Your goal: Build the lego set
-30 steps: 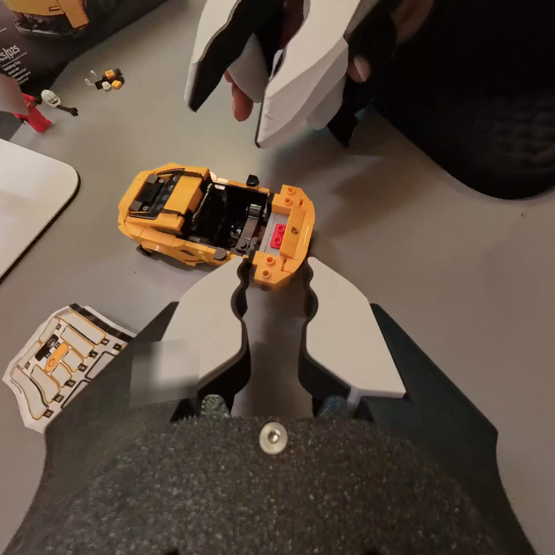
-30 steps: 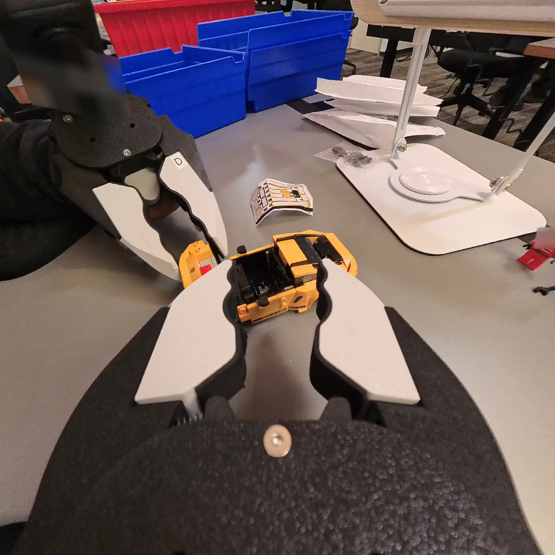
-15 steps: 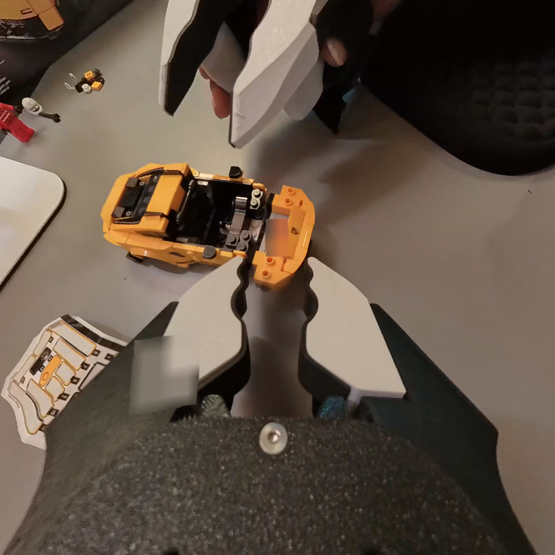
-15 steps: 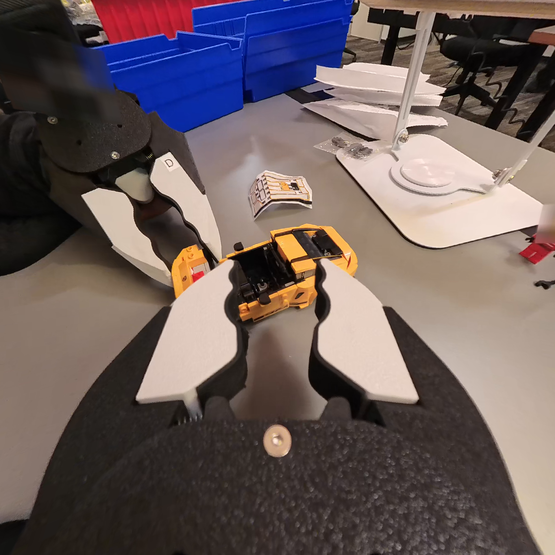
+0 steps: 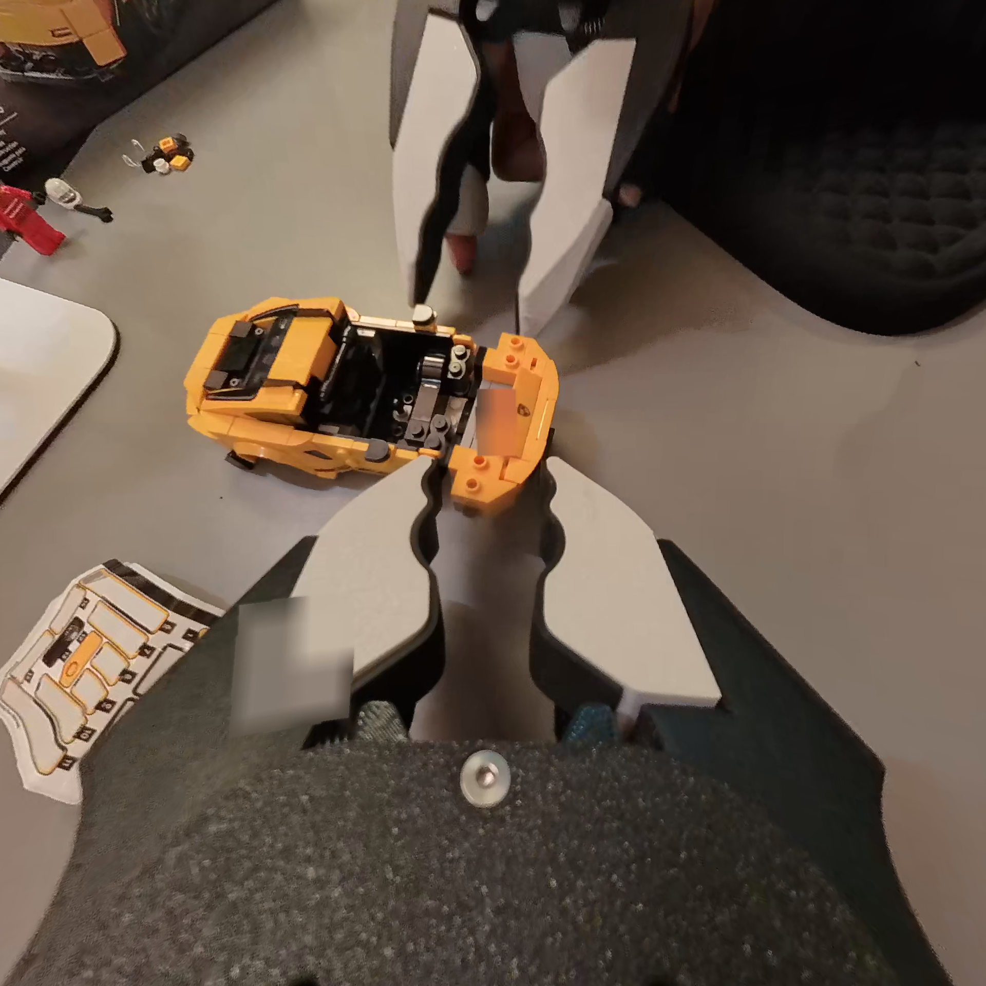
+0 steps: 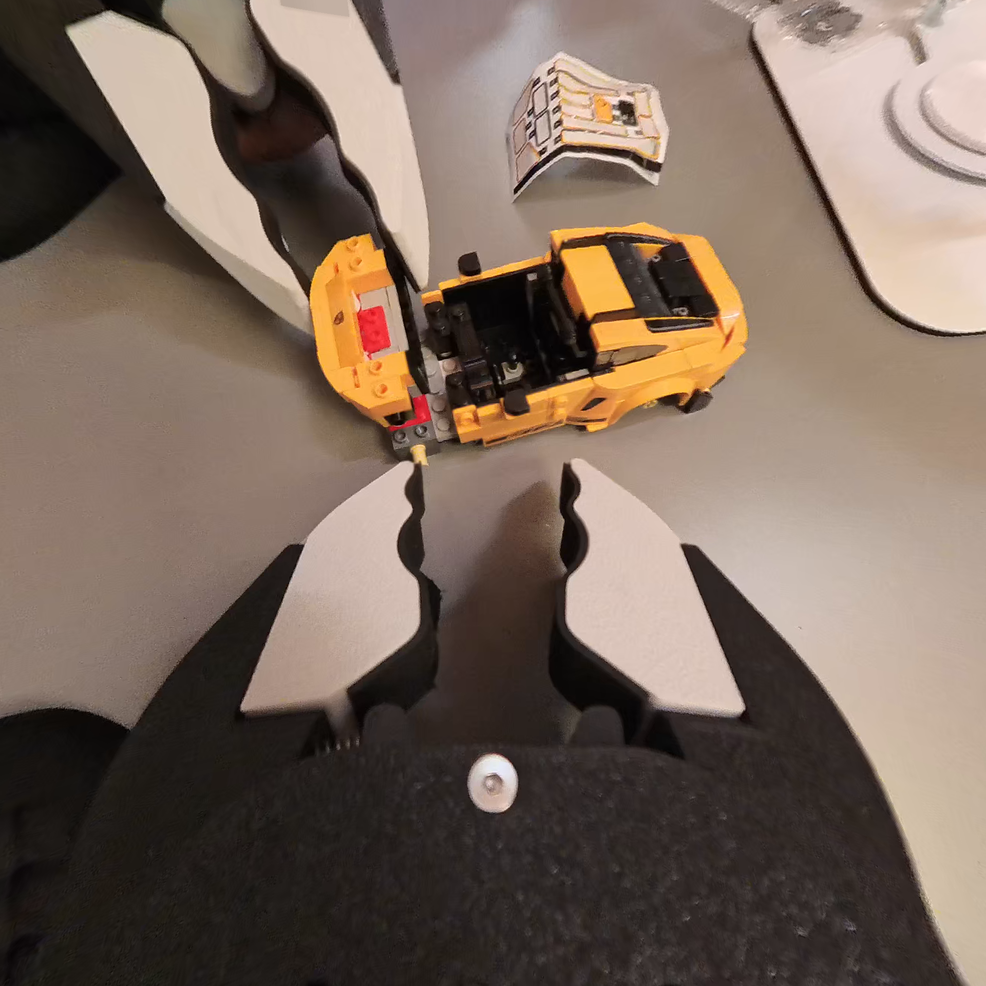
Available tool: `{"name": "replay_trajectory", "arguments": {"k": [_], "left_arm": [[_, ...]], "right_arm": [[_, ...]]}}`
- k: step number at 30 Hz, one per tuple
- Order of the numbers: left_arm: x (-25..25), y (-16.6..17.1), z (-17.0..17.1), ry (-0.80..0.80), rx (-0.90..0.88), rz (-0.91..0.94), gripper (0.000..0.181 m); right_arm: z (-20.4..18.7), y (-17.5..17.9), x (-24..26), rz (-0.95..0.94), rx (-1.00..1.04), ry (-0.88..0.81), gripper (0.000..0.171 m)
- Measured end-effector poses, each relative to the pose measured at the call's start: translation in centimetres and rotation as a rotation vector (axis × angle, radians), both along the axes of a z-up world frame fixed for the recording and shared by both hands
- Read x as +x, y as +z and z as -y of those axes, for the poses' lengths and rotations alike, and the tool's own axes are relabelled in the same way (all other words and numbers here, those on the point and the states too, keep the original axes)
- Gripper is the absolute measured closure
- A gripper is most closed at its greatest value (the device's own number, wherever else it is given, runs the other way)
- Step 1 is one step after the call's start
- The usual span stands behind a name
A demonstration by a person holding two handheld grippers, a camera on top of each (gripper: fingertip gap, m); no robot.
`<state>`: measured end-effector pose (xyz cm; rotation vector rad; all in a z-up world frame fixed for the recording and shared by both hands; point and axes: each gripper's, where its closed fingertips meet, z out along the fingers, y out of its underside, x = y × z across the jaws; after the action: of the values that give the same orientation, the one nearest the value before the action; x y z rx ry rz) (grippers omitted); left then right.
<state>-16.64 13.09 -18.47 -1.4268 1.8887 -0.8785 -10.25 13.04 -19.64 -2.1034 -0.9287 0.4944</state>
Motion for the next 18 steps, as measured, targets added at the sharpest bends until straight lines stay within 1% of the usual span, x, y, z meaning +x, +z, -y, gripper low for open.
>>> {"name": "replay_trajectory", "arguments": {"k": [6,10,18], "left_arm": [[-0.06,0.27,-0.09,0.002,-0.015,0.011,0.148],[-0.08,0.36,-0.10,0.001,-0.019,0.015,0.148],[-0.11,0.28,-0.15,0.003,-0.030,0.013,0.148]], "right_arm": [[-0.15,0.13,-0.33,0.000,0.020,-0.003,0.126],[-0.40,0.17,-0.45,0.010,0.040,-0.013,0.132],[-0.46,0.01,-0.97,0.030,0.056,-0.006,0.135]]}}
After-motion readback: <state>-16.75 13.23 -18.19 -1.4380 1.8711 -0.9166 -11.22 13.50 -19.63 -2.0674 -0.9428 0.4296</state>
